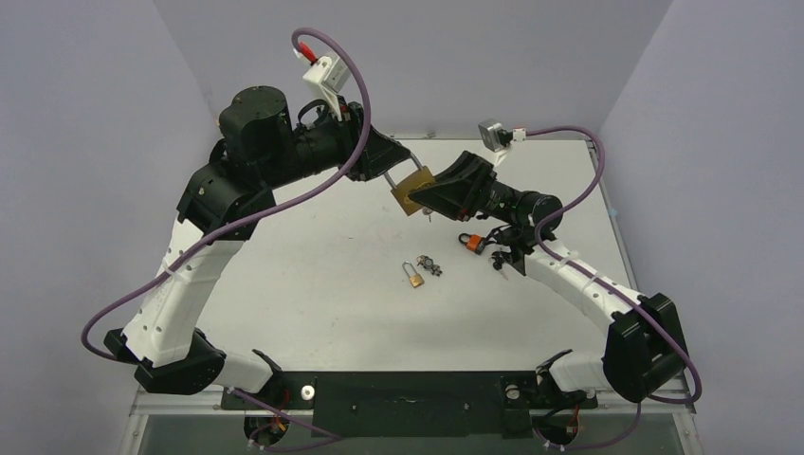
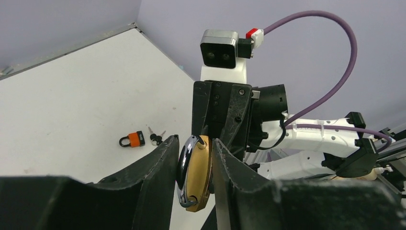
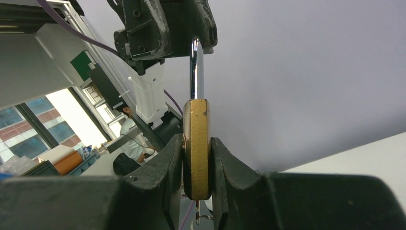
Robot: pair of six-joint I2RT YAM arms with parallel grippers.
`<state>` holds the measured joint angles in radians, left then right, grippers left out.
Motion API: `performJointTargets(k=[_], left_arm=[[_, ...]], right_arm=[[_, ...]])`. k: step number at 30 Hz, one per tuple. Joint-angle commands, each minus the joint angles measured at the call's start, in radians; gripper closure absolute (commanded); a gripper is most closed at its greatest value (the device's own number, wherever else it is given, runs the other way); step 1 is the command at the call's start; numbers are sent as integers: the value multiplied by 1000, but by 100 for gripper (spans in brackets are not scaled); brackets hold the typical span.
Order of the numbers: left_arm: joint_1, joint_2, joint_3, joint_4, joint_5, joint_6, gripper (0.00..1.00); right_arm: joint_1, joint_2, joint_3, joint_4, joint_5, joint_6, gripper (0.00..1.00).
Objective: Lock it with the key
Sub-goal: Lock the lock.
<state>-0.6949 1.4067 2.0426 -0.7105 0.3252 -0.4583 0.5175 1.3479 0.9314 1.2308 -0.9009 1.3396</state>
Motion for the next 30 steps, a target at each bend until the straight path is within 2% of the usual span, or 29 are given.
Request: performJointTargets(k=[1, 15, 21, 30], left_arm=[[-1, -2, 43, -61, 109, 54, 71], [26, -5, 8, -81, 215, 65, 68], [35, 7, 10, -111, 253, 63, 78], [34, 42, 25, -163, 256, 62, 85]], right_arm=[[-10, -56, 41, 9, 46, -30, 100], [-9, -98, 42, -57, 13, -69, 100], [-6, -99, 44, -71, 3, -80, 100], [16, -102, 73, -179, -10, -167, 100]])
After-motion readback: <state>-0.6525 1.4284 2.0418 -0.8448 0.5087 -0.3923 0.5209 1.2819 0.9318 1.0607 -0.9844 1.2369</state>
